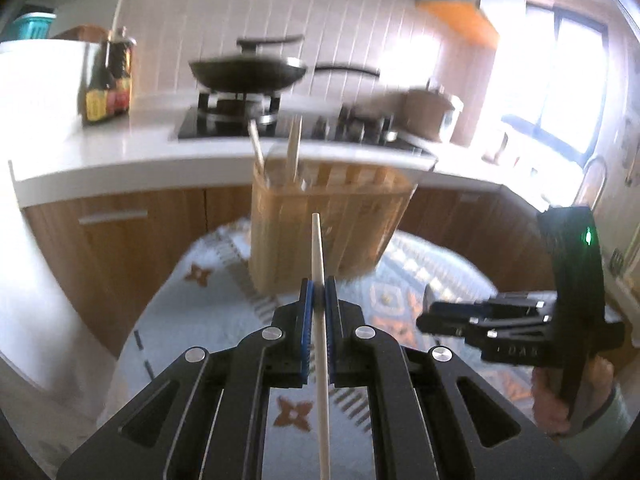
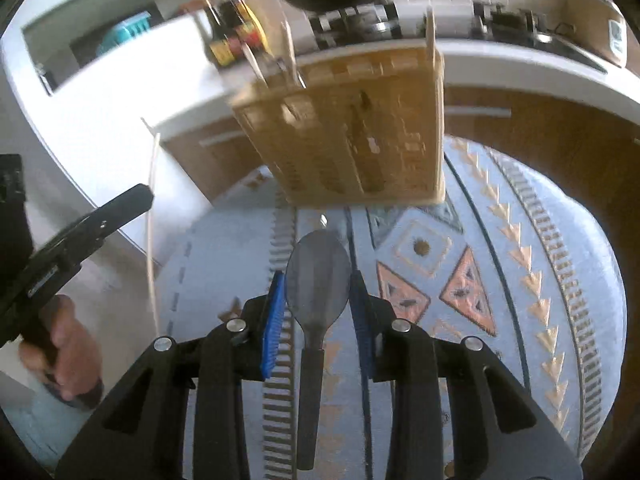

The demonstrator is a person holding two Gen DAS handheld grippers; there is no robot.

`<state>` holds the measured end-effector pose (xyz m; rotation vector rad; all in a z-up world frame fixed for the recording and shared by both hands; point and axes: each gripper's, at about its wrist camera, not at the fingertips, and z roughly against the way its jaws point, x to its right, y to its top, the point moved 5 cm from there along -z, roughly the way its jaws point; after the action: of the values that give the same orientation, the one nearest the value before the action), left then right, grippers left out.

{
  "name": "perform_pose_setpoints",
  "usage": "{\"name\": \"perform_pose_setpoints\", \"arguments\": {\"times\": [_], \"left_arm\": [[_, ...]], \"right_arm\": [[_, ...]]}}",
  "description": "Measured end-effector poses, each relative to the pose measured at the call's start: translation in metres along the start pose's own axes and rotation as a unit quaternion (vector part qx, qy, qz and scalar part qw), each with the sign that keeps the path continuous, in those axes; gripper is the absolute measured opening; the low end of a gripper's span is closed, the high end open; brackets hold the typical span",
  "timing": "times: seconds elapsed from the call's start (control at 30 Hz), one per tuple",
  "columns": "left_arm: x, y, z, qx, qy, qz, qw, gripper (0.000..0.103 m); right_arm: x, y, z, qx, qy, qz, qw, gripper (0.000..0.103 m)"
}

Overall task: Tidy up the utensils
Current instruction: 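Lift the chopstick and clear spoon up toward the tan caddy, then lower the chopstick and spoon into the caddy and open both tools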

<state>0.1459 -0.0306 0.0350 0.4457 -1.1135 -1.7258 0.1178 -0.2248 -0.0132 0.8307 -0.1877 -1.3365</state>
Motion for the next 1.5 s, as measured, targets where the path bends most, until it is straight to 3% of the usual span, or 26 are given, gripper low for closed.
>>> {"name": "perform_pose_setpoints", "arguments": {"times": [0.2,0.37,0.63,0.83,1.0,1.2,1.5], "left_arm": [[0.005,0.028,0.019,0.067,-0.007,0.025,0.9974,0.003],[0.008,0.073,0.035,0.146,0.010,0.028,0.9888,0.004],[0.013,0.131,0.020,0.237,0.055,0.030,0.9694,0.004],[-0.002,0.155,-0.021,0.264,0.093,0.028,0.9595,0.004],[-0.022,0.158,-0.043,0.269,0.099,0.059,0.9561,0.004],[-0.026,0.152,-0.050,0.292,0.127,0.058,0.9460,0.004],[-0.029,0.159,-0.044,0.303,0.117,0.059,0.9439,0.004]], "right_arm": [[-0.021,0.029,0.036,0.073,0.046,0.023,0.996,0.029],[-0.033,0.073,0.063,0.150,0.048,0.027,0.987,0.029],[-0.015,0.148,0.080,0.258,-0.074,0.012,0.963,0.029],[0.015,0.189,0.081,0.350,-0.121,-0.003,0.929,0.029],[0.033,0.199,0.061,0.361,-0.126,-0.014,0.924,0.029],[0.041,0.191,0.024,0.358,-0.191,0.010,0.914,0.029],[0.042,0.182,0.012,0.353,-0.202,0.023,0.913,0.029]]}}
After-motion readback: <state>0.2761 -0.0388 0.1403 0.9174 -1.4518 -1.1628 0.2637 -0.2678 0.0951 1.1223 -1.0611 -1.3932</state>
